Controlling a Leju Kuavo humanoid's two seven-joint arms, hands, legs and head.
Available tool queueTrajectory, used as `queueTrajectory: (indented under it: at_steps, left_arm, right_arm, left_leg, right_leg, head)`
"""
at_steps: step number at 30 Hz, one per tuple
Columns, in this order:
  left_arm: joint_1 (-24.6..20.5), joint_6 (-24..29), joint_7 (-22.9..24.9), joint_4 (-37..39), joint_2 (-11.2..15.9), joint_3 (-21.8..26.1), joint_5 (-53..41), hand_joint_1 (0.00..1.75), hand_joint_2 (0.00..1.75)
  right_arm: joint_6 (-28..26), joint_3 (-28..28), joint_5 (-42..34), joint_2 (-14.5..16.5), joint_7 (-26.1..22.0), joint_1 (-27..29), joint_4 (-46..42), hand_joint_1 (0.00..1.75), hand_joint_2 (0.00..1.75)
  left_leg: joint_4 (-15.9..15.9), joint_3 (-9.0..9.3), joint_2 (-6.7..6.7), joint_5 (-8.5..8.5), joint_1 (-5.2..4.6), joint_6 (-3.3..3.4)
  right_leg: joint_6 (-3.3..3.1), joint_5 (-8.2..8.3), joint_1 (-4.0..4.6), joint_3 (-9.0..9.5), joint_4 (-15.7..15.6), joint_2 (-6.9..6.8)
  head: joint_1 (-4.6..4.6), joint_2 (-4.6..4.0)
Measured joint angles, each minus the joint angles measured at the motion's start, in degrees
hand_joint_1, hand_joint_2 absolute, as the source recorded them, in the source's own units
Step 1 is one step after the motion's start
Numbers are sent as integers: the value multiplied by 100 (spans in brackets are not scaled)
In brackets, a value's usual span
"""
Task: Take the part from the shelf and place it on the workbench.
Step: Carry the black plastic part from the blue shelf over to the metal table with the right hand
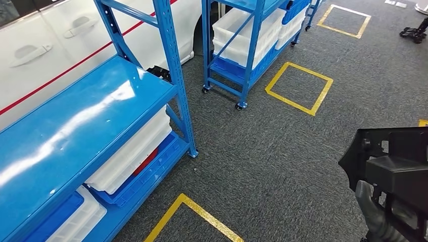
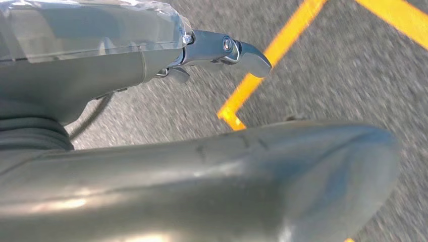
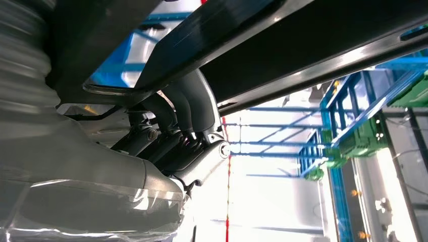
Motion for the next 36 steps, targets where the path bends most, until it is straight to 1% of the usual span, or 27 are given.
queueTrajectory:
  at_steps: [1,2,3,4,5,6,7,8,9,11,12,15,16,17,19,20,21,22,23,24,26,28,30,31,32,34,36]
  left_arm:
    - [-1,85,48,0,-16,22,11,0,0]
    - [2,174,92,0,-34,45,19,0,0]
    - [8,254,129,0,-54,68,23,0,0]
    - [16,313,153,0,-72,88,25,0,0]
    - [22,349,168,0,-86,104,27,0,0]
    - [23,367,176,0,-100,118,28,0,0]
    - [20,373,180,0,-113,132,28,0,0]
    - [14,380,181,0,-128,147,28,0,0]
    - [8,398,185,0,-144,160,27,0,0]
    - [6,480,196,0,-167,181,23,0,0]
    - [5,540,201,0,-178,189,19,0,0]
    - [-18,733,187,0,-216,205,4,0,0]
    - [-25,790,175,0,-230,207,-2,0,0]
    - [-27,841,164,0,-243,210,-13,0,0]
    - [-14,922,152,0,-266,217,-38,0,0]
    - [-2,954,151,0,-273,220,-53,0,0]
    - [11,979,151,0,-280,222,-68,0,0]
    - [23,1002,152,0,-285,224,-83,0,0]
    - [31,1022,152,0,-292,226,-96,0,0]
    - [35,1043,153,0,-299,226,-109,0,0]
    - [41,1104,165,0,-313,227,-138,0,0]
    - [42,1193,187,0,-336,227,-186,0,0]
    - [37,1291,199,0,-375,226,-222,0,0]
    - [35,1328,198,0,-400,226,-230,0,0]
    - [41,1357,192,0,-426,226,-230,0,0]
    - [69,1382,179,0,-467,226,-230,0,0]
    - [102,1387,170,0,-485,227,-228,0,0]
  right_arm:
    - [-59,28,72,4,-15,-4,10,175,175]
    - [-122,82,135,5,-24,-25,26,175,175]
    - [-183,161,184,3,-30,-51,50,175,175]
    - [-234,249,217,1,-30,-76,78,175,175]
    - [-272,335,240,-2,-30,-90,109,175,175]
    - [-301,404,256,-3,-30,-93,137,175,175]
    - [-326,457,263,-5,-30,-93,159,175,175]
    - [-365,501,269,-10,-30,-93,176,175,175]
    - [-420,545,273,-20,-30,-94,187,175,175]
    - [-562,657,277,-57,-30,-105,207,175,175]
    - [-636,724,282,-80,-30,-113,219,175,175]
    - [-863,956,333,-167,-31,-147,269,175,175]
    - [-953,1043,356,-197,-31,-165,285,175,175]
    - [-1055,1137,374,-227,-31,-191,300,175,175]
    - [-1255,1343,394,-303,-30,-247,331,175,175]
    - [-1338,1439,395,-346,-30,-266,347,175,175]
    - [-1400,1523,389,-388,-30,-272,364,175,175]
    - [-1453,1590,378,-431,-30,-272,380,175,175]
    - [-1487,1636,360,-467,-30,-273,393,175,175]
    - [-1509,1672,338,-502,-30,-274,405,175,175]
    - [-1524,1723,279,-577,-30,-284,423,175,175]
    - [-1534,1759,210,-675,-30,-303,453,175,175]
    - [-1537,1774,145,-791,-30,-316,501,175,175]
    - [-1533,1777,114,-849,-31,-326,531,175,175]
    - [-1526,1777,88,-905,-31,-349,564,175,175]
    - [-1517,1778,49,-995,-31,-416,633,175,175]
    - [-1516,1780,30,-1056,-30,-456,700,175,175]
  left_leg:
    - [-57,22,94,45,10,26]
    - [-110,40,199,88,19,46]
    - [-141,45,308,117,20,63]
    - [-145,35,409,125,8,77]
    - [-137,23,511,125,-4,77]
    - [-128,13,602,122,-10,75]
    - [-116,7,689,113,-9,68]
    - [-101,3,765,100,-5,56]
    - [-76,4,834,80,-1,35]
    - [-25,-3,945,23,-12,-27]
    - [-3,-1,990,-1,-20,-59]
    - [18,31,1107,-38,-19,-145]
    - [81,14,1043,-99,-7,-175]
    - [250,-55,914,-227,9,-202]
    - [934,-360,598,-629,35,-235]
    - [1345,-548,519,-810,41,-241]
    - [1639,-687,488,-897,42,-240]
    - [1731,-735,474,-864,42,-232]
    - [1554,-657,453,-705,42,-217]
    - [1179,-485,393,-475,43,-194]
    - [377,-135,103,-131,48,-148]
    - [71,-26,-56,-55,38,-116]
    - [33,-17,77,-9,23,-63]
    - [1,-7,156,23,22,-20]
    - [-32,-1,242,59,25,23]
    - [-63,-17,424,95,14,76]
    - [-55,-47,606,99,-5,86]
  right_leg:
    - [22,-59,19,-47,82,-110]
    - [34,-194,41,-144,283,-292]
    - [34,-387,52,-286,601,-520]
    - [47,-590,51,-452,974,-681]
    - [63,-734,38,-598,1312,-766]
    - [79,-782,20,-668,1504,-807]
    - [97,-724,3,-628,1482,-836]
    - [112,-583,-12,-470,1238,-877]
    - [120,-415,-20,-222,828,-965]
    - [71,-223,9,168,165,-1161]
    - [31,-205,29,245,18,-1209]
    - [-90,-183,48,215,-19,-1064]
    - [-128,-163,37,204,-34,-1007]
    - [-164,-139,22,190,-49,-952]
    - [-216,-105,21,153,-58,-835]
    - [-229,-93,30,131,-55,-765]
    - [-232,-83,39,116,-53,-688]
    - [-228,-73,46,105,-49,-606]
    - [-219,-64,51,101,-44,-523]
    - [-205,-54,52,101,-40,-442]
    - [-162,-29,54,85,-28,-296]
    - [-94,10,38,47,-25,-180]
    - [-14,49,15,14,-37,-90]
    - [12,21,14,-13,-1,-164]
    - [33,-71,22,-76,120,-309]
    - [67,-444,32,-343,710,-669]
    - [115,-760,16,-636,1410,-790]
  head:
    - [2,0]
    - [3,0]
    - [4,0]
    - [6,0]
    - [6,0]
    - [5,0]
    - [5,0]
    - [5,0]
    - [6,0]
    - [6,0]
    - [5,0]
    - [4,0]
    - [4,0]
    - [4,0]
    - [4,0]
    - [4,0]
    - [4,0]
    - [4,0]
    - [4,0]
    - [4,0]
    - [4,0]
    - [4,0]
    - [4,0]
    - [5,0]
    - [5,0]
    - [7,0]
    - [7,0]
